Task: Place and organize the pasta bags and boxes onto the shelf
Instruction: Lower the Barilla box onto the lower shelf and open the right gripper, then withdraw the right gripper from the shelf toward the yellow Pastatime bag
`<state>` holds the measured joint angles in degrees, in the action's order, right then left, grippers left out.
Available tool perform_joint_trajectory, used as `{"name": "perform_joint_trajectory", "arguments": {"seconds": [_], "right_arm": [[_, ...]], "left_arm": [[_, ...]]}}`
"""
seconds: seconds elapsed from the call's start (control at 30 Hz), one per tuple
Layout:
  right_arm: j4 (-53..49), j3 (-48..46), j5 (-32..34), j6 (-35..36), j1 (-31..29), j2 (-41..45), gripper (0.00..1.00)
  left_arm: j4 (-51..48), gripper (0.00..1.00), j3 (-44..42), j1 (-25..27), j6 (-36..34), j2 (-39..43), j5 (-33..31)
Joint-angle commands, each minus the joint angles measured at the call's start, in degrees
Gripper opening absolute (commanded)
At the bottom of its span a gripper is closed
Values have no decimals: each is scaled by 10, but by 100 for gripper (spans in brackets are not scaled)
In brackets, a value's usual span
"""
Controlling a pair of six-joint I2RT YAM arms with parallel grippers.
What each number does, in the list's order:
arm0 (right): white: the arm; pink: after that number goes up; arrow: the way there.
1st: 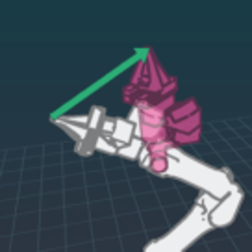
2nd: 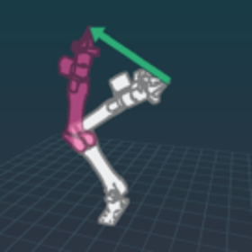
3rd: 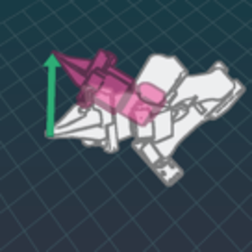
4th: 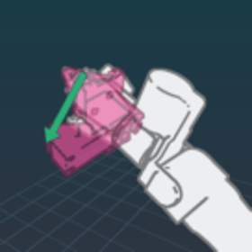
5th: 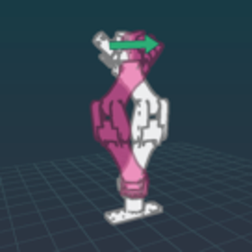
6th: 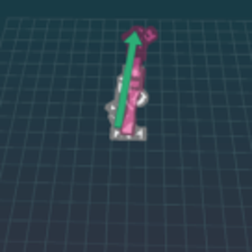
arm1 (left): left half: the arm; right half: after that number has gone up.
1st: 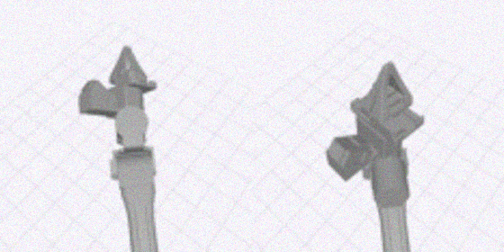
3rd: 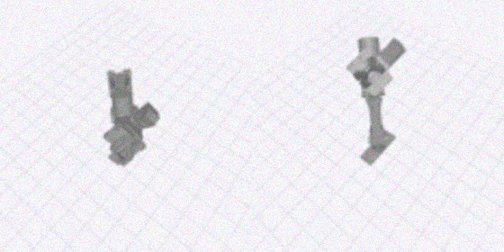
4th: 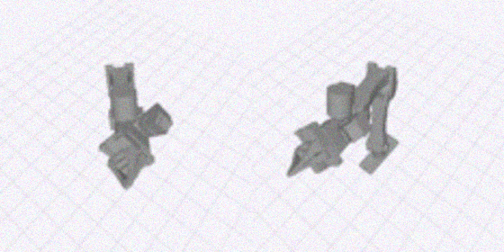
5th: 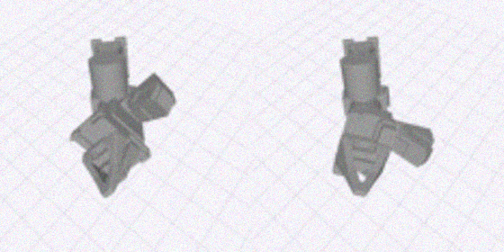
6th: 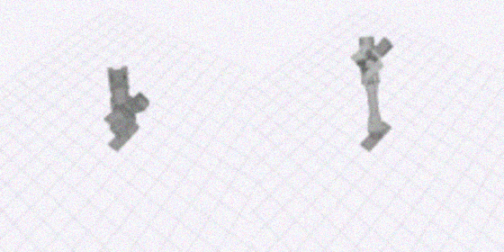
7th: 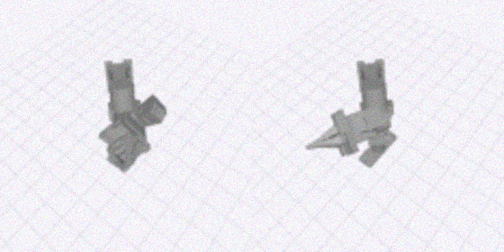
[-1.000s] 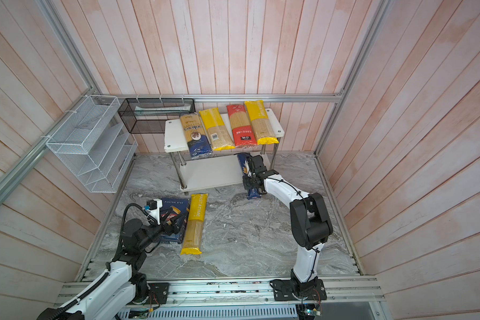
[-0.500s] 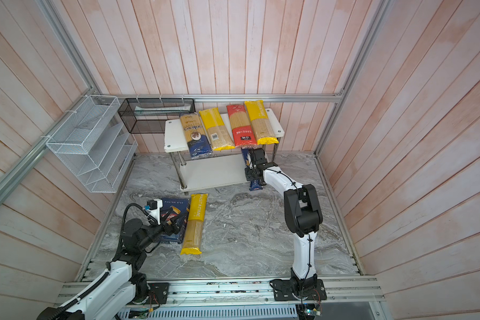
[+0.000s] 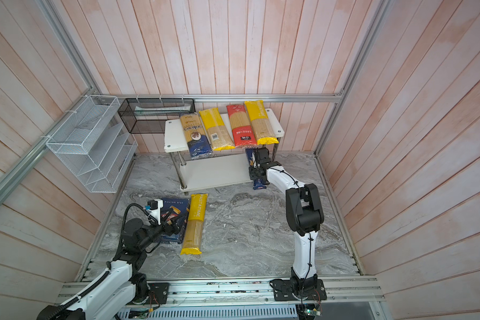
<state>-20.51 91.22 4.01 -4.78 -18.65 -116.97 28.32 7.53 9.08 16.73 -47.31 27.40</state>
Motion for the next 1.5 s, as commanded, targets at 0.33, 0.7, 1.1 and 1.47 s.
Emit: {"name": "perform_joint_trajectory", "arguments": {"seconds": [0.33,0.7,1.1,1.47], "right_arm": [[24,-68,-18,-23,2,82,61],[47,-213,-30,-53,-1,228,63],[116,-382,-141,-93,-5,351,65],[210,-401,-181,-111,-6,295,66]], "left_arm": [[17,100,-4,2,-6,-1,11],[18,100,-2,2,-6,-8,13],[20,100,-1,2,-6,-12,12],[18,100,-1,2,-6,-9,10]]}}
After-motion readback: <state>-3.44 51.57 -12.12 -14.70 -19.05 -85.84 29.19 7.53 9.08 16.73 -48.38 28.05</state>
